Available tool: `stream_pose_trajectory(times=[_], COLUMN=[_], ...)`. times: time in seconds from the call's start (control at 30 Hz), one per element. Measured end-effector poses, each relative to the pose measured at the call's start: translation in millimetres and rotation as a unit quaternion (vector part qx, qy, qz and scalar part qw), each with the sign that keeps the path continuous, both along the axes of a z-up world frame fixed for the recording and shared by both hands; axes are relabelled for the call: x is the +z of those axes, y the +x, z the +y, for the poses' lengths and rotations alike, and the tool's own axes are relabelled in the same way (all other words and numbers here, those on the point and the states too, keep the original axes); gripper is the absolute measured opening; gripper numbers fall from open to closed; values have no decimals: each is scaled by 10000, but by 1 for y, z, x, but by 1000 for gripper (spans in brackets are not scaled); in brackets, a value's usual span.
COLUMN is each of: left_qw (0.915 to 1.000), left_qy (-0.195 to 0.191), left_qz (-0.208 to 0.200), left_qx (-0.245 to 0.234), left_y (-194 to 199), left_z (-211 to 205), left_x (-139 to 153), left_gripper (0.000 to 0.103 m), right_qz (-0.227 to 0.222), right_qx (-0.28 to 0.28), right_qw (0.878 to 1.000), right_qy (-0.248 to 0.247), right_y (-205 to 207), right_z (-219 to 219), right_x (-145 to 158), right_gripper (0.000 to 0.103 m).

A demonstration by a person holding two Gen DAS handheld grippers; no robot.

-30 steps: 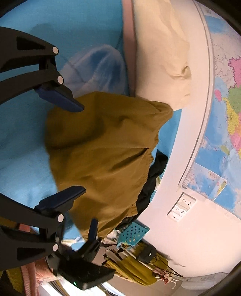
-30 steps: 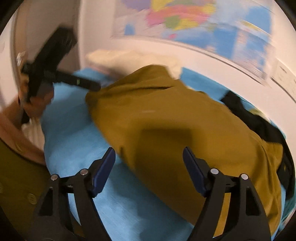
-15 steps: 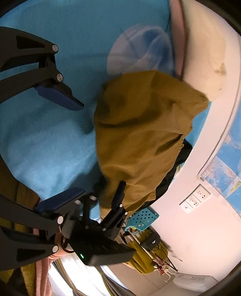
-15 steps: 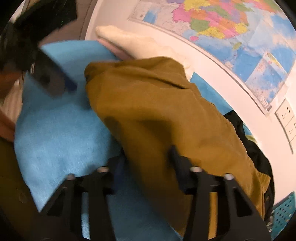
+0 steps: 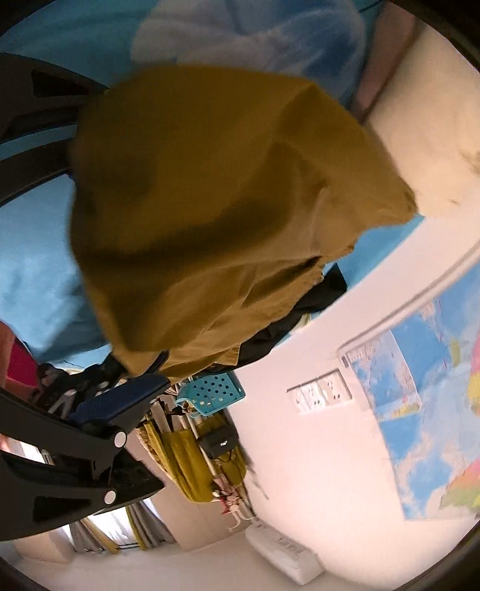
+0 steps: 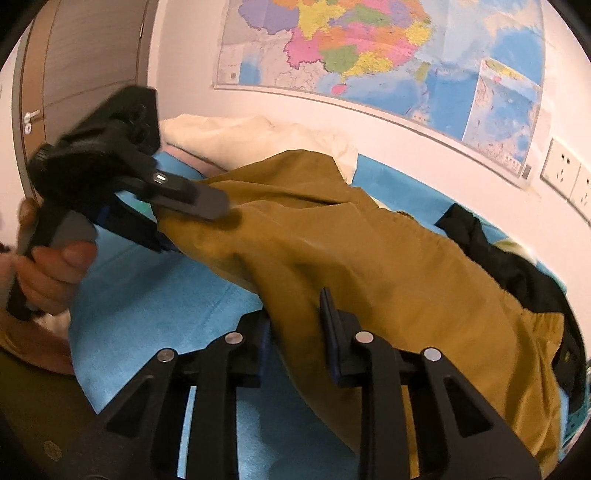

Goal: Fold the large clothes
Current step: 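Grasp the folded olive-brown shirt with both grippers and lift it off the bed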

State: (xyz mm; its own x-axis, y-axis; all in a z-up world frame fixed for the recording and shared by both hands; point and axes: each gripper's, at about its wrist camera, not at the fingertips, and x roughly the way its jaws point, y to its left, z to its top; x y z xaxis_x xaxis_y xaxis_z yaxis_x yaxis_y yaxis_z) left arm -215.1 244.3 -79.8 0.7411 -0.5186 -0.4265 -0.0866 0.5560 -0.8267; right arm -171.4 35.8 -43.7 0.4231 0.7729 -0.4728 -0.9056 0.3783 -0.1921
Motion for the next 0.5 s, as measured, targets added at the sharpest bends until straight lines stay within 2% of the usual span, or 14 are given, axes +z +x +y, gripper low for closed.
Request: stream_pose_trajectory(times=[0.13, 0.27, 0.33, 0.4, 0.43, 0.5], left_qw=[9998, 9990, 9986, 9973, 9960, 9944], left_qy=[-28, 358, 418, 572, 726, 915], left_qz=[175, 272, 317, 450, 507, 519], left_qx=[-13, 60, 63, 78, 87, 71], left_y=[23, 39, 40, 41, 40, 38], left_z=[-1, -7, -5, -4, -5, -6], left_x=[-8, -6, -7, -8, -7, -7], left_gripper=[82, 78, 75, 61, 58, 53], right_qz=[63, 544, 1103, 1795, 2178, 2781], right_qx=[-9, 61, 195, 244, 265, 170], right_qw=[10000, 9983, 9926, 9799, 9706, 9525], right_qy=[11, 213, 458, 836, 994, 1231], right_y=[-1, 3, 8, 16, 20, 27], right_z=[0, -13, -33, -63, -79, -110], right_x=[-2, -1, 0, -2, -6, -15], right_gripper=[24, 32, 46, 58, 62, 64])
